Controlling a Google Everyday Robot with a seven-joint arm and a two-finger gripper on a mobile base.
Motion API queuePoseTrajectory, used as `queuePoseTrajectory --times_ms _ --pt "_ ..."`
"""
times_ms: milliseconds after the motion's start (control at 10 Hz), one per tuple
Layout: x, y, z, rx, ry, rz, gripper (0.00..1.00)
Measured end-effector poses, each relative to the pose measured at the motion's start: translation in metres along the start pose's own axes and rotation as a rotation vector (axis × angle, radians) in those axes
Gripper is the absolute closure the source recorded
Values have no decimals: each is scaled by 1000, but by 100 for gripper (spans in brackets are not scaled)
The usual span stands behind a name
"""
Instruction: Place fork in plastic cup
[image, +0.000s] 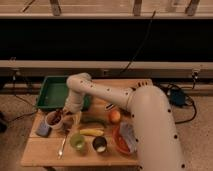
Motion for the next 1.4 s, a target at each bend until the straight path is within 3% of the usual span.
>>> queuePoseTrajectory --times_ms 700,800,1000,1400 --pt "7 3 10 6 -15 1 36" --pt "7 4 10 6 -16 0 40" --pt "7 5 9 11 -24 -4 64" --pt "8 8 8 18 -32 -6 99"
